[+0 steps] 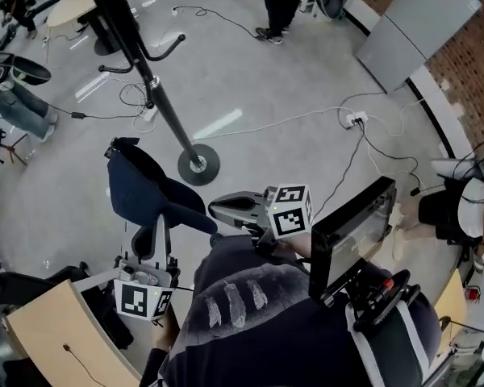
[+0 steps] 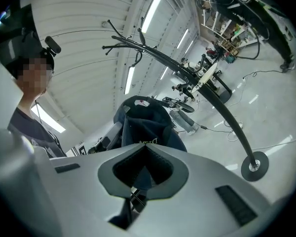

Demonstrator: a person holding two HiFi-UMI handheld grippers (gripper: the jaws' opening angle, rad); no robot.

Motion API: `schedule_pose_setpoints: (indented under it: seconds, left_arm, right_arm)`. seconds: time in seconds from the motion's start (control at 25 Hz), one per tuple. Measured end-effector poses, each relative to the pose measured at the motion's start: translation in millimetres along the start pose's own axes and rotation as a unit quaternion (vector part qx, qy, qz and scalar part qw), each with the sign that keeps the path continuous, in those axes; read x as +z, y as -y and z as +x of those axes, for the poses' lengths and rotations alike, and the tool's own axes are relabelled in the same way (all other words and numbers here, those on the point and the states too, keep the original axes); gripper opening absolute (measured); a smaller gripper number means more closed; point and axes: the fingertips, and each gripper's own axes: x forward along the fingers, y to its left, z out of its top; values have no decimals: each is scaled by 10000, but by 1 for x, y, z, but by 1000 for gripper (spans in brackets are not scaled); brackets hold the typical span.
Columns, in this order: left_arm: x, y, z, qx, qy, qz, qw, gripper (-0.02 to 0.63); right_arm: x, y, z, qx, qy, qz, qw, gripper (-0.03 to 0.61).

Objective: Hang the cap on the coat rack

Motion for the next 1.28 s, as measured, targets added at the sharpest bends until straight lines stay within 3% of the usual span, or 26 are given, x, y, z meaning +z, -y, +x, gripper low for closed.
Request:
schedule_pose_setpoints:
  seconds: [0.56, 0.84, 1.0, 1.28]
  left_arm:
    - [-7, -24, -1, 332, -17, -144, 9993, 22]
    - [4, -35, 33, 673, -36, -109, 9977, 21]
    - [9, -43, 53, 893, 46, 112, 9959, 21]
    - [19, -63, 85, 1366, 88, 291, 9902, 22]
  right_arm:
    - [-2, 17, 10, 10, -64, 83, 9999, 3]
    - [40, 39, 10, 280, -288, 64, 9992, 3]
    - [64, 54, 0, 365, -192, -131, 9991, 3]
    - [91, 91, -27, 433, -134, 179, 9988, 3]
